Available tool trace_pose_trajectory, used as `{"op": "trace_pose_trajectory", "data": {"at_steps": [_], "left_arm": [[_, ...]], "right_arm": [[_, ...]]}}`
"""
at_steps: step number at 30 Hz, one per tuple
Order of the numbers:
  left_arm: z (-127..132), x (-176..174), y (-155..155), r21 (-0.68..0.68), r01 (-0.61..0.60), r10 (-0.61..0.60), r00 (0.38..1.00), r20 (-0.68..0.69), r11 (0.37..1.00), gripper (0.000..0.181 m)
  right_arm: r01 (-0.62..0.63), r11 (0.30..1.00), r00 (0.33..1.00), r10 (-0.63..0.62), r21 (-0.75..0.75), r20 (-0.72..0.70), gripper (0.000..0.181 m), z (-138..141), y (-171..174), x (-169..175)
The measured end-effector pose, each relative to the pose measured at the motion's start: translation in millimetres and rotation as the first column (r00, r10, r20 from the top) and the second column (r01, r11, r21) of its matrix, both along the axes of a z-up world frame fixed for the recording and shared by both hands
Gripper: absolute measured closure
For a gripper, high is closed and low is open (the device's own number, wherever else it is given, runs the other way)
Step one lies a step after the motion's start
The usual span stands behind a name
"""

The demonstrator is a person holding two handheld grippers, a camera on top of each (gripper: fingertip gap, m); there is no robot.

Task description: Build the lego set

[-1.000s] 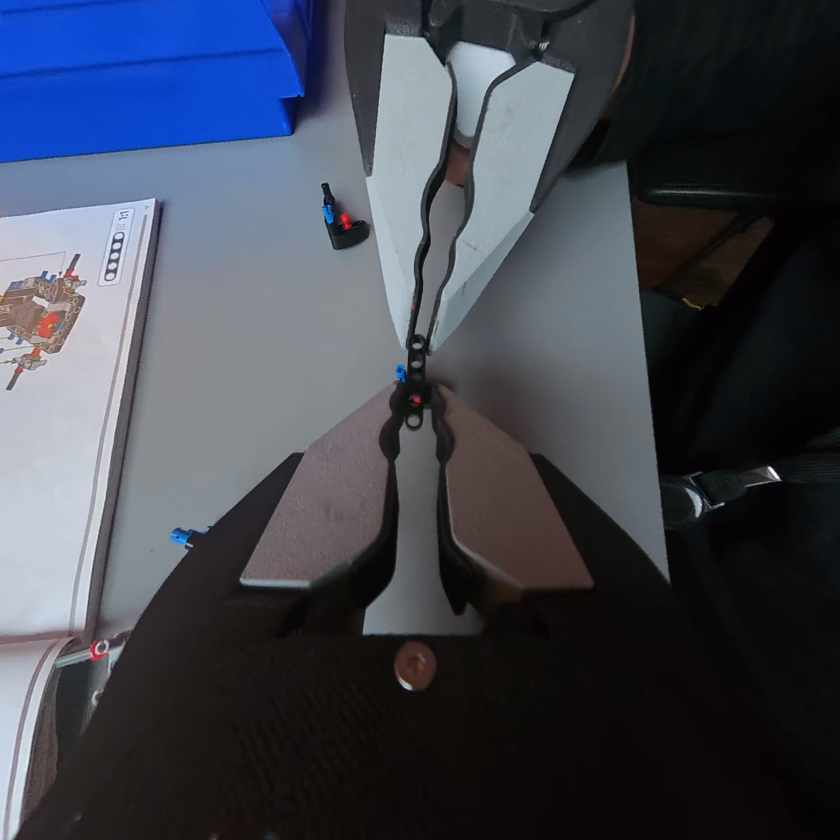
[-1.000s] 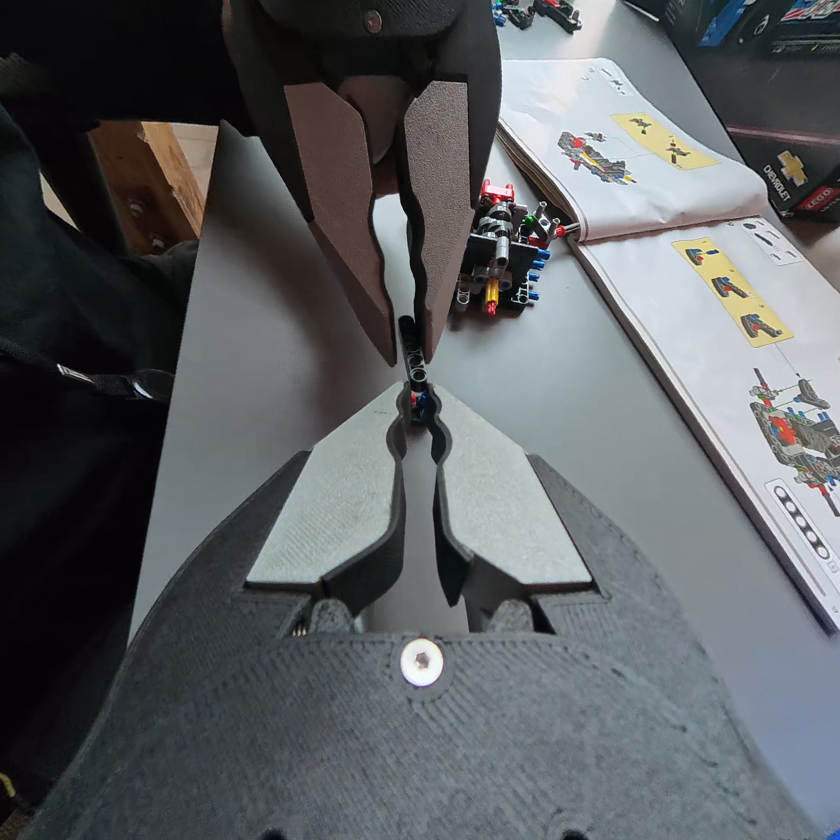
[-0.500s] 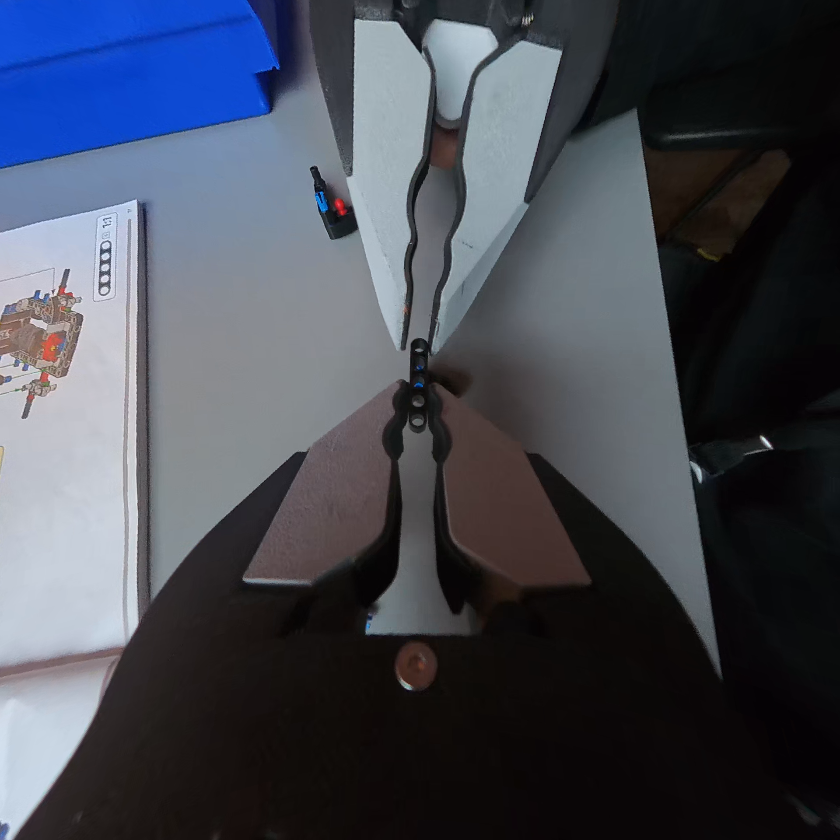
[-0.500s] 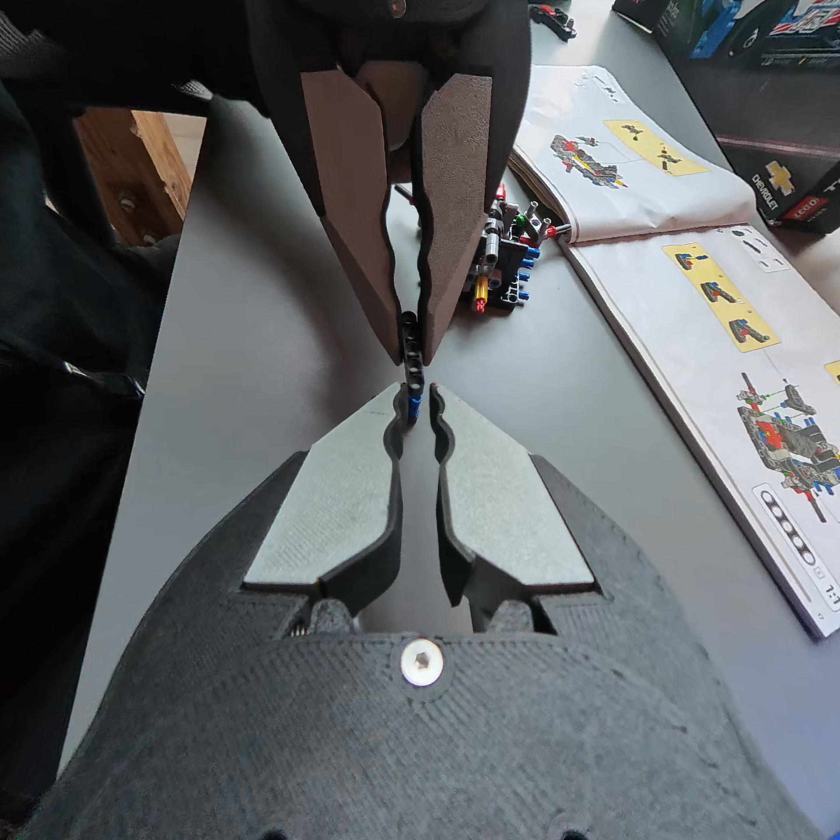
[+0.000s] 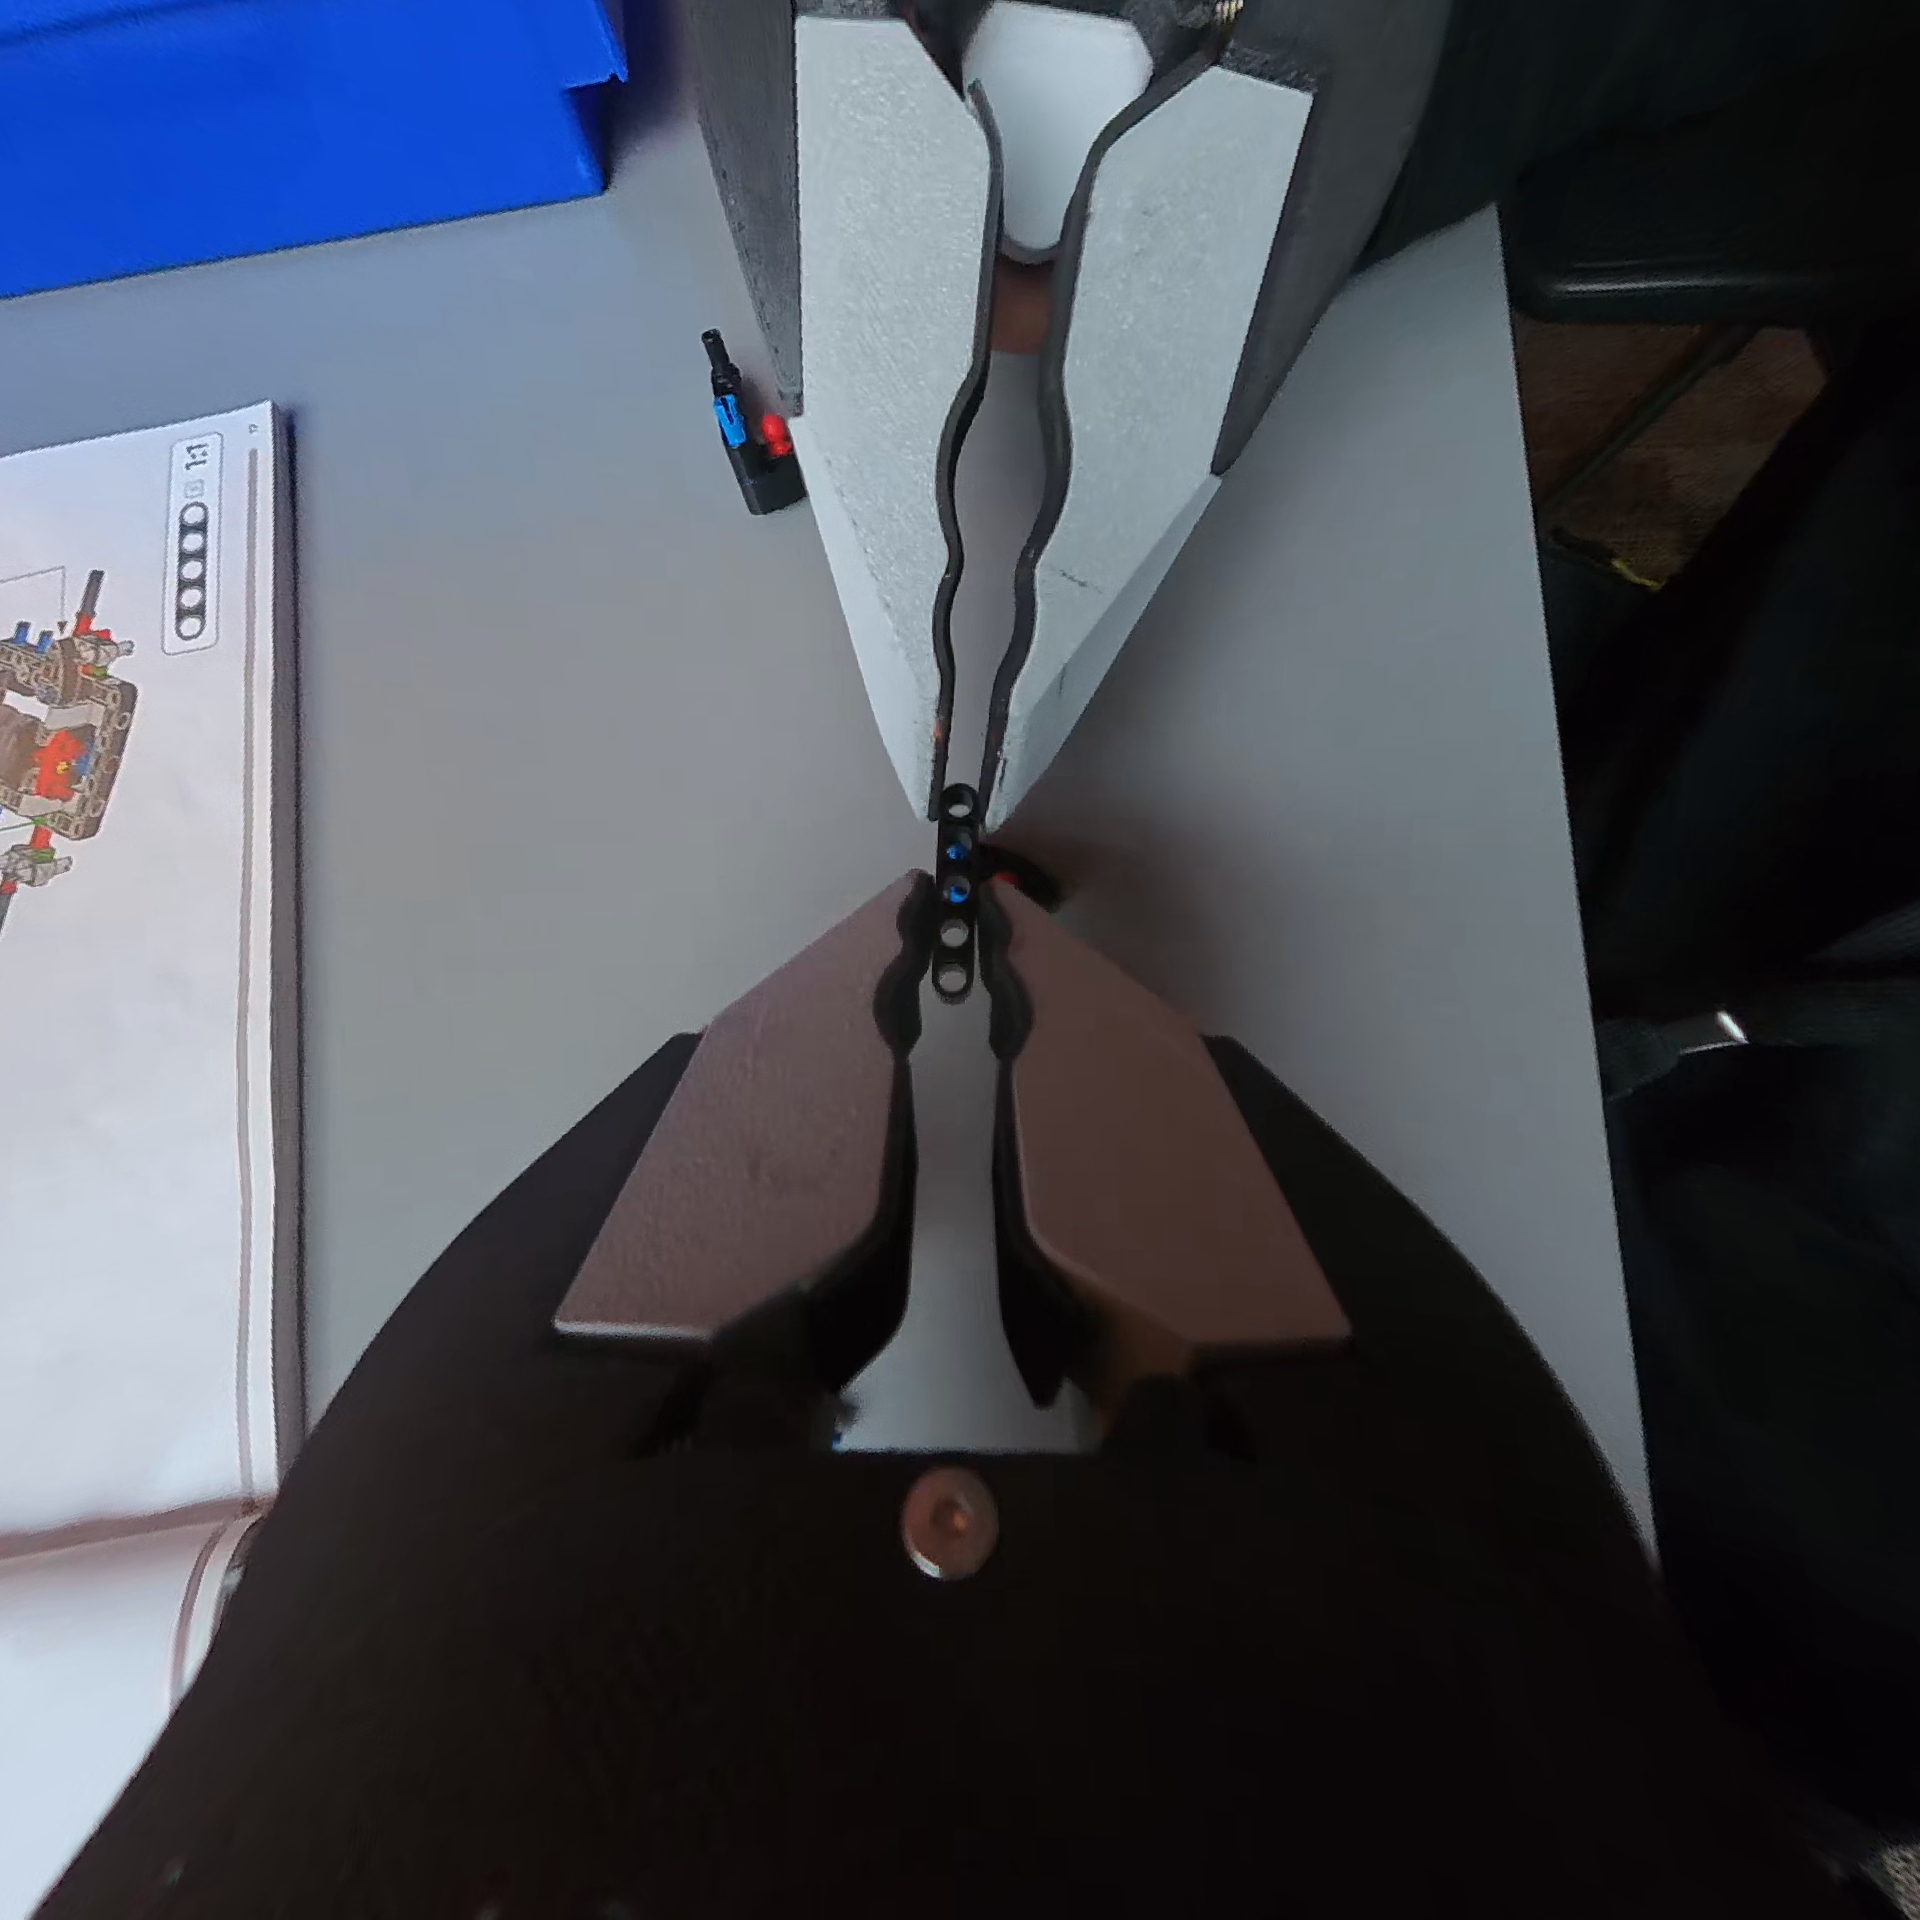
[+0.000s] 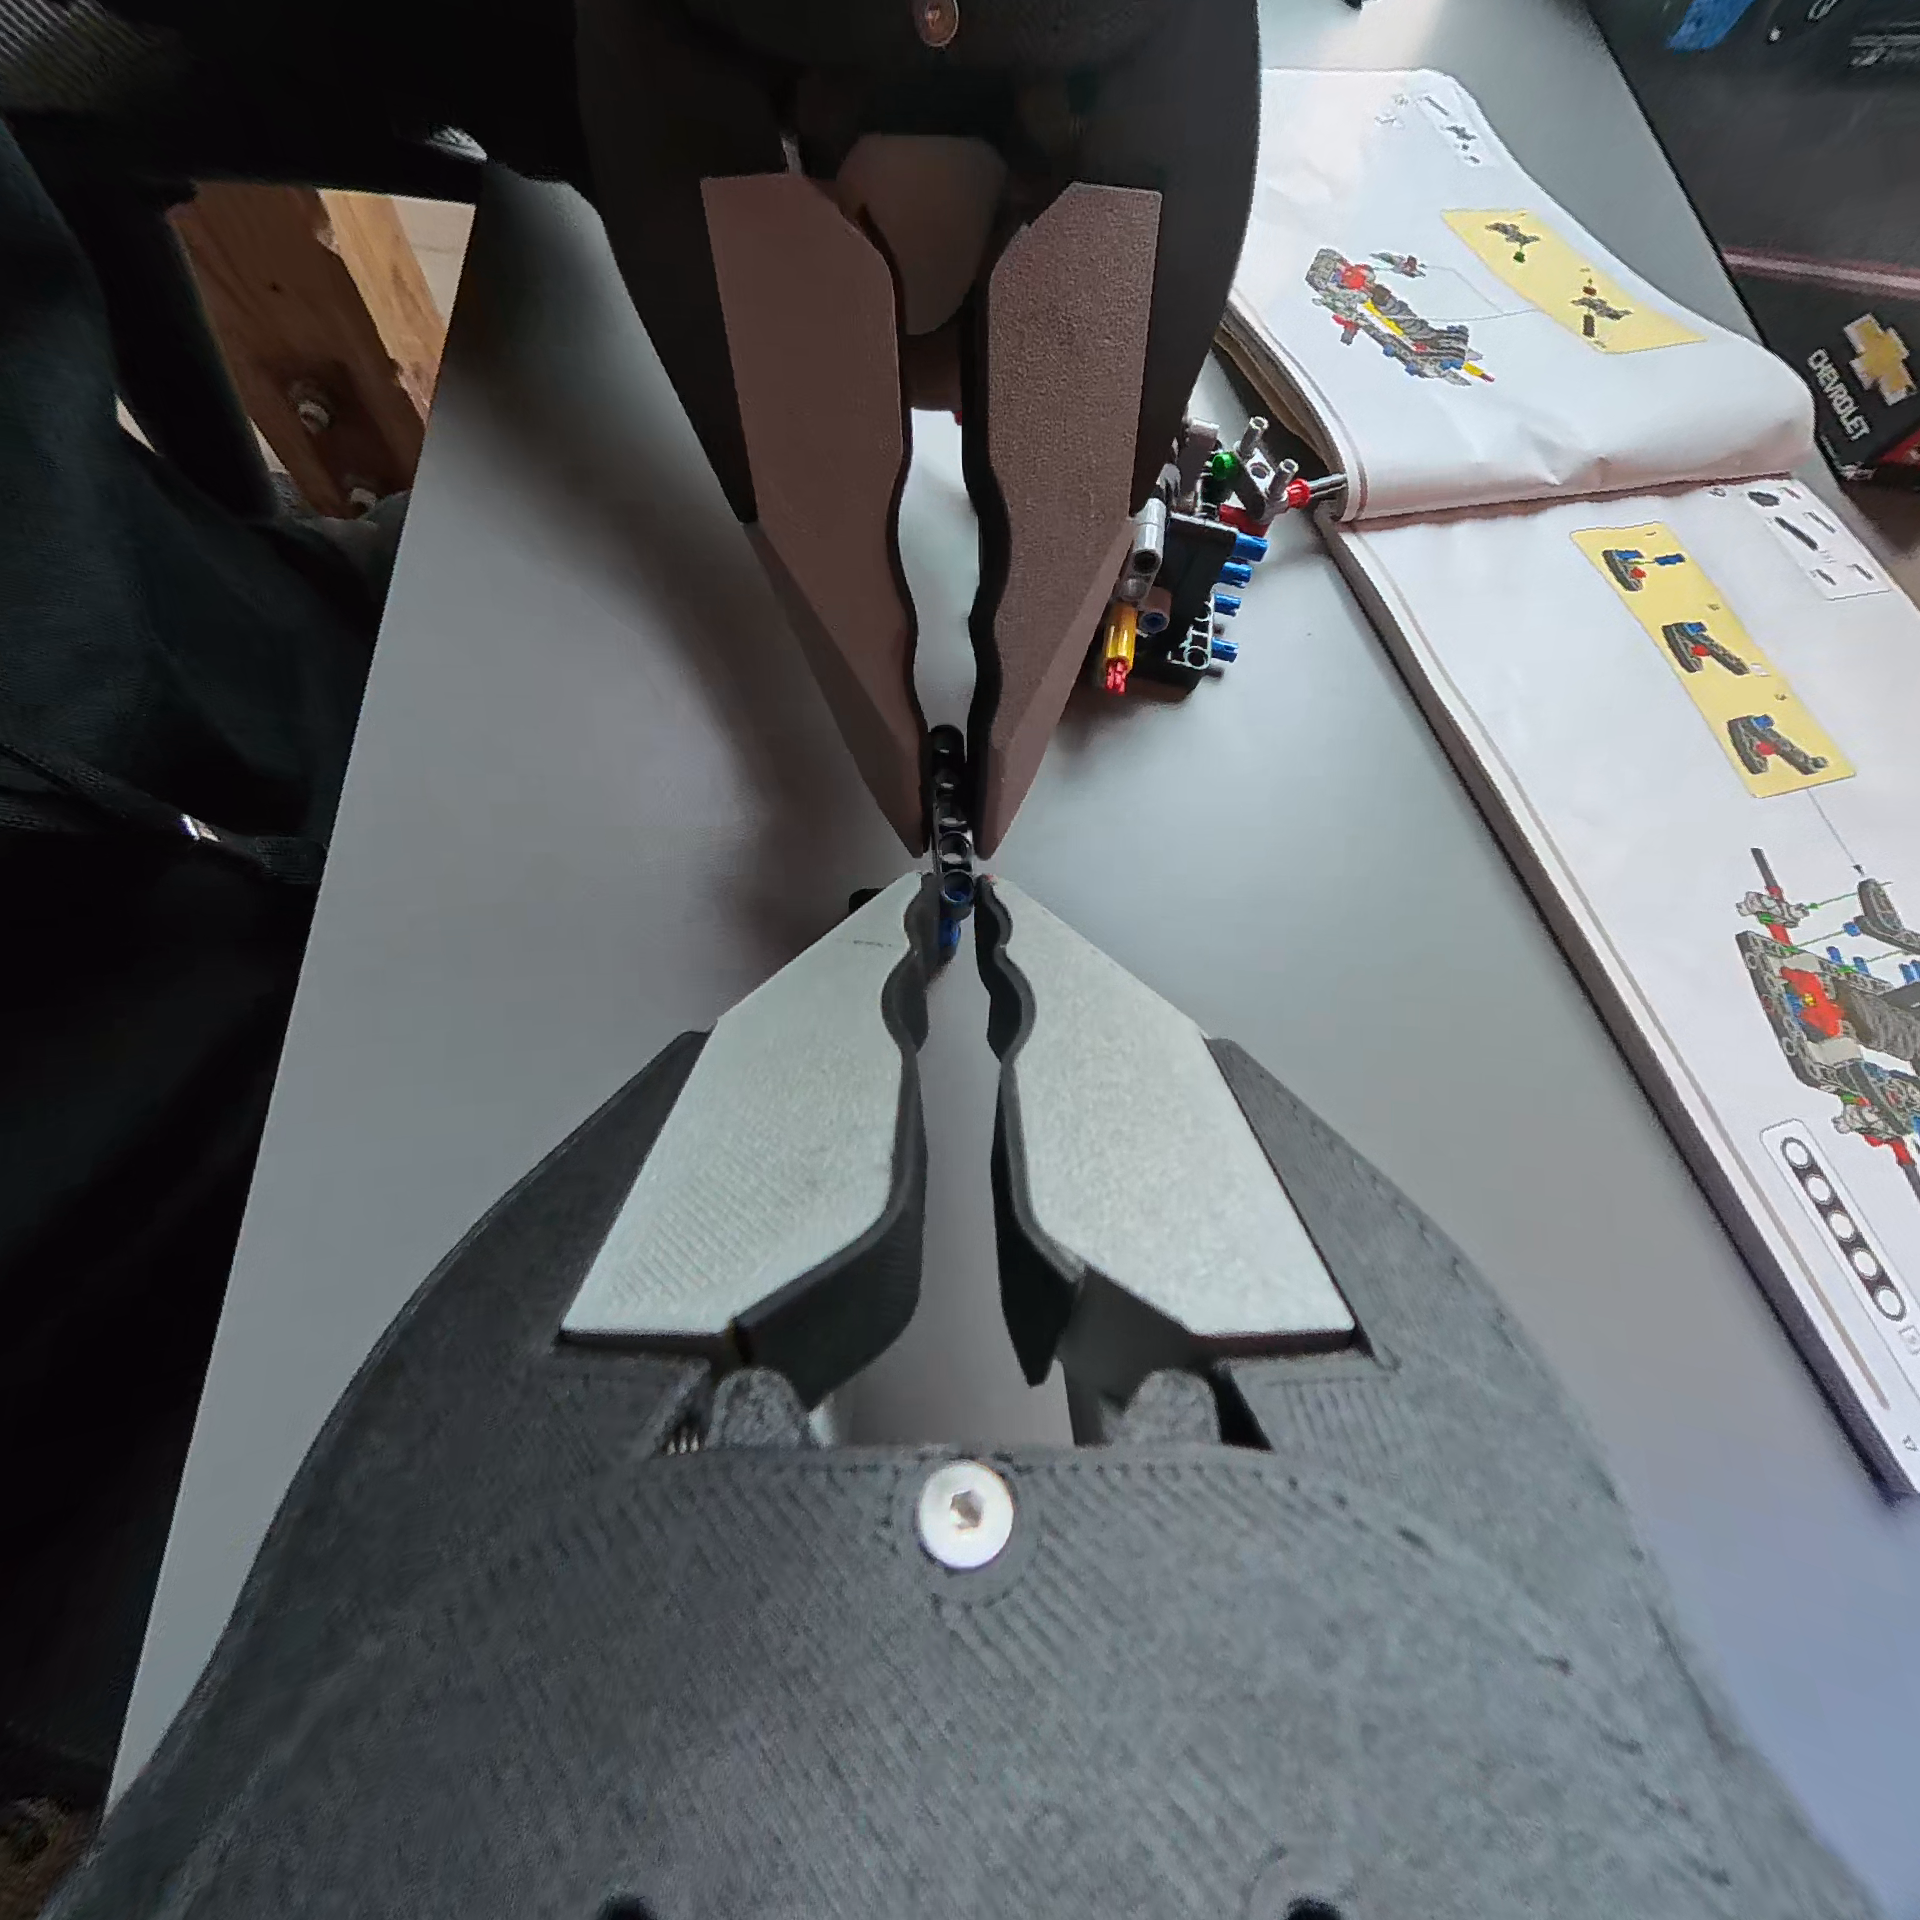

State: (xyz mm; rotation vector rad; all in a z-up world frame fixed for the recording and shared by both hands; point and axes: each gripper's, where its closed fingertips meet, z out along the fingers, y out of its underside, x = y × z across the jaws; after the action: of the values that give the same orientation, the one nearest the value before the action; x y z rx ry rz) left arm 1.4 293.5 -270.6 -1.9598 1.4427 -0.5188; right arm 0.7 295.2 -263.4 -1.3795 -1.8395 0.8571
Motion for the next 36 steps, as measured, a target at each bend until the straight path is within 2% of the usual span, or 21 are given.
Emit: {"op": "trace_pose_trajectory", "data": {"at_steps": [19, 36], "left_arm": [[-1.1, 0.6, 0.3, -0.023, 0.004, -0.004, 0.999, 0.033, 1.000, 0.177], [-4.5, 3.1, -2.7, -0.023, 0.039, -0.040, 0.997, -0.061, 0.999, 0.177]], "right_arm": [[0.000, 1.000, 1.000, 0.000, -0.012, 0.004, 0.178, -3.4, -0.2, -1.7], [-0.016, 0.999, 1.000, 0.016, -0.044, 0.007, 0.178, -4.3, -3.0, 2.4]]}}
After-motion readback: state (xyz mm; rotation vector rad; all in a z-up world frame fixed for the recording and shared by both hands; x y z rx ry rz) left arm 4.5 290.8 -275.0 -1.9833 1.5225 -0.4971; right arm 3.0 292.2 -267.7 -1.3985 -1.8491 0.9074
